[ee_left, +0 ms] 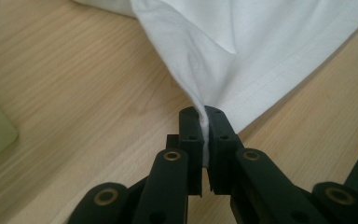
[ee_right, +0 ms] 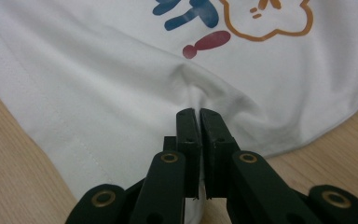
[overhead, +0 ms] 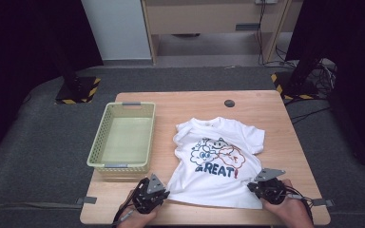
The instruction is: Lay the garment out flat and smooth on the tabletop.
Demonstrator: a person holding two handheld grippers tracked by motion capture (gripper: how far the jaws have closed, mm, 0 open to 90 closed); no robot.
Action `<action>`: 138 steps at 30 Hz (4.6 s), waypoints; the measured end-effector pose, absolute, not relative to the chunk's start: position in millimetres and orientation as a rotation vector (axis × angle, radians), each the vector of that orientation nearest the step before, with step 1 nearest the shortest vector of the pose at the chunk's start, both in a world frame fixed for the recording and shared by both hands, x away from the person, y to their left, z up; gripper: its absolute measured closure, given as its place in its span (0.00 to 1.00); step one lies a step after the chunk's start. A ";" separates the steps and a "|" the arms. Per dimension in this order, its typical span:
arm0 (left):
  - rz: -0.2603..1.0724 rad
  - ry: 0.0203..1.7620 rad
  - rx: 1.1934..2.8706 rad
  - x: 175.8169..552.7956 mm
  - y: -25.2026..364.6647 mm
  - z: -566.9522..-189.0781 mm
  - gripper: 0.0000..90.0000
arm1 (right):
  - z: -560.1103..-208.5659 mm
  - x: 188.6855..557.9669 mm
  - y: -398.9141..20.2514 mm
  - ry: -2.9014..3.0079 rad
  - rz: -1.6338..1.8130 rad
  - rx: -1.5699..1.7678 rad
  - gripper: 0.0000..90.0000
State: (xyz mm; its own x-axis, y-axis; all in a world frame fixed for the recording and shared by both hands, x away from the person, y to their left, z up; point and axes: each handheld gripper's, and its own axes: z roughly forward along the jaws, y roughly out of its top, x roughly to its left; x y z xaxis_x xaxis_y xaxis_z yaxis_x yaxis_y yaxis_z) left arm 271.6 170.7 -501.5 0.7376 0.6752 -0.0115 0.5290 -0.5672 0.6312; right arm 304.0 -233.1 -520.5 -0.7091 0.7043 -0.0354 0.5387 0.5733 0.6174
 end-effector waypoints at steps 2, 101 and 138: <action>0.296 0.906 2.326 268.8 172.1 -503.8 0.96 | -517.7 304.4 -228.3 2.538 0.851 1.005 0.97; 0.539 1.108 2.334 504.6 44.2 -511.2 0.89 | -527.6 313.3 -294.3 2.495 0.924 1.153 0.94; 0.562 1.116 2.183 439.7 72.8 -460.0 0.24 | -511.1 336.0 -305.2 2.398 0.958 1.225 0.26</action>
State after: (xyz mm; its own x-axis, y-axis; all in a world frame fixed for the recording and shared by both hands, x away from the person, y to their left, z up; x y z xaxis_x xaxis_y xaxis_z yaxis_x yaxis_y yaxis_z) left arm 439.7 72.8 -460.0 0.5533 0.8280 0.0912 0.5656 -0.4538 0.6886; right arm 336.0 -305.2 -511.1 -0.6000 0.7986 0.0467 0.6110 0.4198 0.6712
